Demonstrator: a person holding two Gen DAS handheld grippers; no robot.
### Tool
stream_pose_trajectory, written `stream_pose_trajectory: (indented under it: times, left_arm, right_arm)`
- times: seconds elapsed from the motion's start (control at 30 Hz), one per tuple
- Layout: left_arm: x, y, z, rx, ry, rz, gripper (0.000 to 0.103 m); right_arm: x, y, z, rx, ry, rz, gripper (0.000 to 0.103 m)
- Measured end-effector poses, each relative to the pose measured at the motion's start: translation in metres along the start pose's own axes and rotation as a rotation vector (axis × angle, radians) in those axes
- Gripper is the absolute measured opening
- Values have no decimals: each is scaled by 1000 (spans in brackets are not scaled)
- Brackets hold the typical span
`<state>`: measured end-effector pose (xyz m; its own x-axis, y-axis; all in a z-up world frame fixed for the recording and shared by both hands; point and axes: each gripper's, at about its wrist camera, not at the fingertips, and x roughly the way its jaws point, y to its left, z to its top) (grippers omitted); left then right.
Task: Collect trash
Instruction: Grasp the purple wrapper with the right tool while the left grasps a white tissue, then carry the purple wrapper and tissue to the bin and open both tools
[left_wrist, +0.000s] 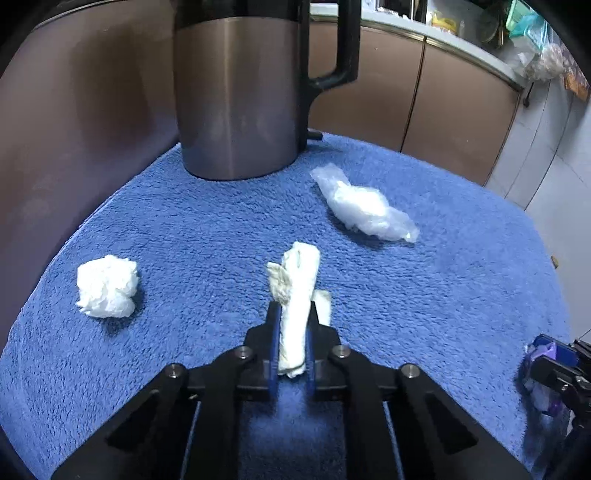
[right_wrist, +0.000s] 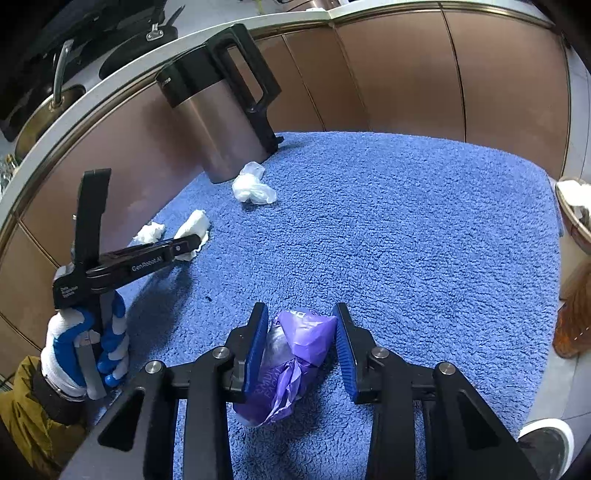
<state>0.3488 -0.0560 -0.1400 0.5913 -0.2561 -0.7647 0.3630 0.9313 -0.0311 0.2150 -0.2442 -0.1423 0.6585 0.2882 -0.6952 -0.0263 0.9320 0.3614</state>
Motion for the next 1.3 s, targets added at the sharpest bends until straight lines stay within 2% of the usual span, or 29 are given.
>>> stream_pose_trajectory:
  times: [0.1, 0.27, 0.4, 0.63, 0.87, 1.07, 1.3]
  left_arm:
    - [-23, 1, -6, -46, -21, -48, 10]
    - [-88, -18, -22, -3, -92, -31, 10]
    - [-137, -14, -36, 5, -130, -22, 10]
    - [-214, -17, -62, 0, -184, -19, 10]
    - [-276, -46, -79, 24, -246, -61, 10]
    - [-292, -111, -90, 103, -250, -145, 10]
    - [-271, -224, -105, 246, -172, -264, 11]
  right_arm:
    - [-1, 5, 0, -25, -6, -22, 31]
    - [-15, 13, -5, -37, -25, -7, 30]
    - [-41, 28, -19, -36, -38, 31, 30]
    - [-121, 50, -38, -53, -135, 65, 30]
    - [-208, 35, -49, -32, -268, 26, 30]
    - [-274, -5, -72, 19, -350, -64, 30]
    - [-308, -78, -110, 135, -365, -171, 30]
